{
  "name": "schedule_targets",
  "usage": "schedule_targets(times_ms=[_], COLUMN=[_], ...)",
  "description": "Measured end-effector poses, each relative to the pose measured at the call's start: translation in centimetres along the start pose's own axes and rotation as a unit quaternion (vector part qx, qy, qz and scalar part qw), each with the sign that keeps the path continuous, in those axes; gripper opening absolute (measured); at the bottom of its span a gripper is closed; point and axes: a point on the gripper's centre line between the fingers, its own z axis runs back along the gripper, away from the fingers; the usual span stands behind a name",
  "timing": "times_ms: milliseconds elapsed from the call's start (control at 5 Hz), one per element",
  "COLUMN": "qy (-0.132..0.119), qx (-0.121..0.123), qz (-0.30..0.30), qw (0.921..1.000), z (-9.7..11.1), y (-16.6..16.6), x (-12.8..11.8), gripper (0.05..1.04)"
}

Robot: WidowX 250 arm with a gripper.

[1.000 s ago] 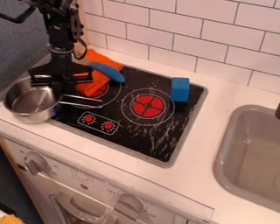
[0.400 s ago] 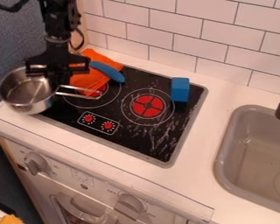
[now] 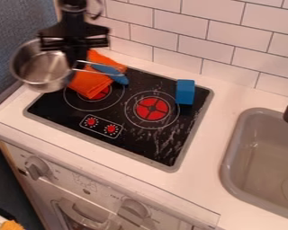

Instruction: Move silver pot to the bottom of the right side of the burner

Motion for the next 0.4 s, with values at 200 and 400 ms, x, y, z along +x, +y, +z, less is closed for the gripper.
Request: schedule_targets(times_ms=[200,400], qy=[-0.017,-0.013], qx=[-0.022,-0.026], qz=[-0.056,-0.087], qw=[0.9980,0.9958], z=[2.1,2.4], y=[-3.8,-6.0], x=[-2.8,-6.0], gripper=[0.078,0.078])
